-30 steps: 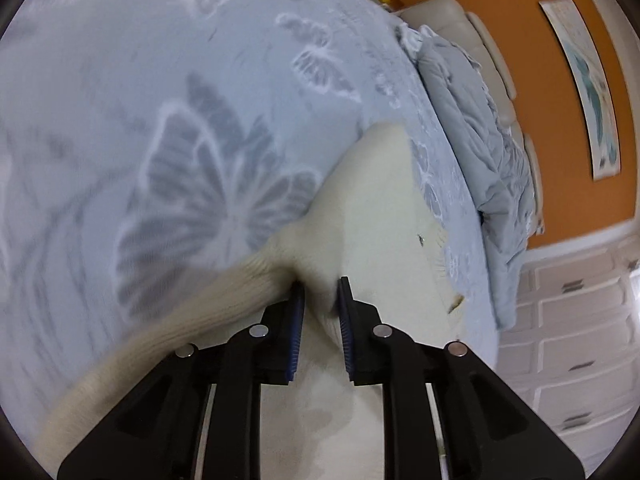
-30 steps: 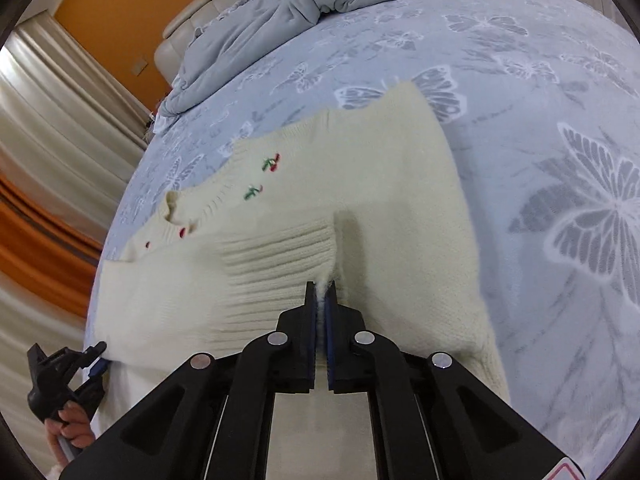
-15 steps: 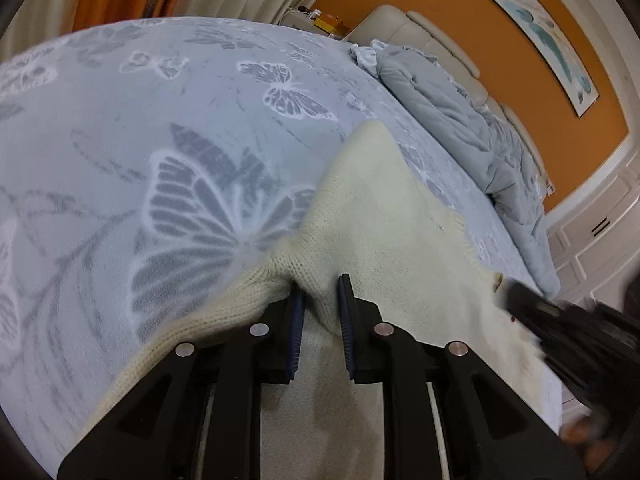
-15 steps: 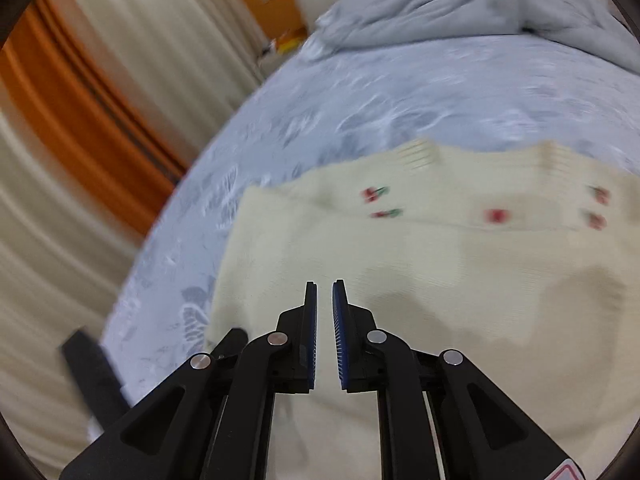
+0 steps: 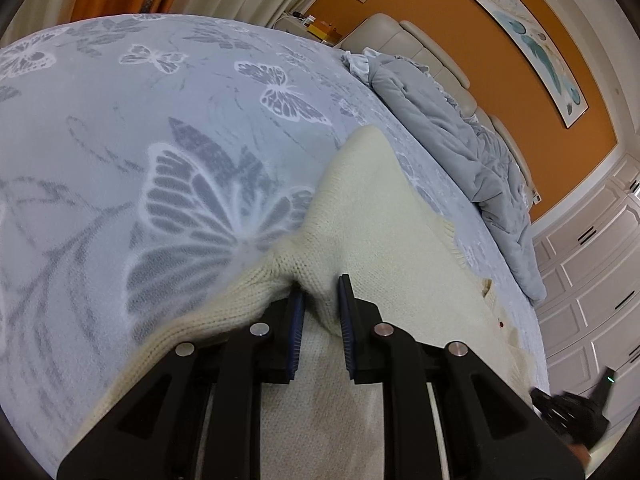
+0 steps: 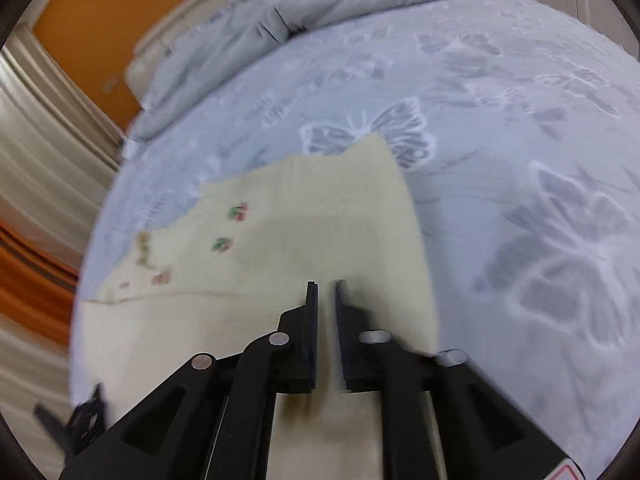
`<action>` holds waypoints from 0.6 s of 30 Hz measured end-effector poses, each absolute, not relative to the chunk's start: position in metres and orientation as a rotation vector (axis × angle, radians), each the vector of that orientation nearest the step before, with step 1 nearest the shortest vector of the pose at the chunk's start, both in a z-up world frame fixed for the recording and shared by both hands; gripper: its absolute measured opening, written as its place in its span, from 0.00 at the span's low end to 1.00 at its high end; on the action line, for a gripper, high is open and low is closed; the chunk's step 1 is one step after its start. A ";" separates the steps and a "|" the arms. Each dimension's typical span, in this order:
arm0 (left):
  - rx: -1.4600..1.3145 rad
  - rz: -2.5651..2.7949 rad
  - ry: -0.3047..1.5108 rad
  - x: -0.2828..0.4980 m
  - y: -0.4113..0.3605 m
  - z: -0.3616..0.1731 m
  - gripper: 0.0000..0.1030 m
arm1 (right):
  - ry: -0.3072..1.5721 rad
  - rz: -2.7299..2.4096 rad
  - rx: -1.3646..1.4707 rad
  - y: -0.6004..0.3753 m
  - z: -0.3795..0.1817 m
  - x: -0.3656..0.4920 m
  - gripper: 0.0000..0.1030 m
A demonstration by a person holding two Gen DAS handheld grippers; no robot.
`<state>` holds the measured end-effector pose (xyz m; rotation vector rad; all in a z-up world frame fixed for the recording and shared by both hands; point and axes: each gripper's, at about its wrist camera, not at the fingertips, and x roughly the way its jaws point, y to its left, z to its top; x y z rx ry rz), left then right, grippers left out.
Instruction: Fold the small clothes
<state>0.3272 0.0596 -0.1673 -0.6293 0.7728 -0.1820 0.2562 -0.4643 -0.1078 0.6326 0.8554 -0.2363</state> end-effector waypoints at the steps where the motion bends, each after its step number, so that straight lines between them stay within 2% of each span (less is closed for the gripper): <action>1: -0.628 -0.181 0.774 0.327 0.059 -0.167 0.17 | 0.841 -0.212 0.643 -0.461 -0.104 0.247 0.28; 2: -0.628 -0.181 0.774 0.327 0.059 -0.167 0.17 | 0.836 -0.189 0.652 -0.455 -0.104 0.240 0.51; 3: -0.626 -0.179 0.775 0.327 0.059 -0.167 0.17 | 0.845 -0.184 0.655 -0.450 -0.107 0.236 0.58; 4: -0.625 -0.178 0.775 0.327 0.059 -0.167 0.17 | 0.862 -0.181 0.655 -0.448 -0.111 0.234 0.59; 6: -0.621 -0.177 0.776 0.328 0.058 -0.166 0.17 | 0.897 -0.162 0.604 -0.433 -0.121 0.237 0.50; 7: -0.620 -0.176 0.776 0.328 0.058 -0.166 0.17 | 0.897 -0.151 0.587 -0.428 -0.119 0.236 0.13; 9: -0.619 -0.175 0.777 0.328 0.058 -0.167 0.16 | 0.887 -0.120 0.561 -0.417 -0.110 0.243 0.10; 13: -0.613 -0.173 0.774 0.328 0.057 -0.168 0.17 | 0.701 -0.103 0.514 -0.420 -0.064 0.234 0.07; 14: -0.613 -0.173 0.774 0.328 0.057 -0.168 0.17 | 0.726 -0.128 0.506 -0.427 -0.073 0.237 0.02; 17: -0.612 -0.172 0.775 0.328 0.058 -0.168 0.17 | 0.912 -0.231 0.516 -0.451 -0.148 0.248 0.00; 18: -0.612 -0.172 0.776 0.328 0.058 -0.168 0.17 | 0.859 -0.215 0.550 -0.456 -0.147 0.242 0.00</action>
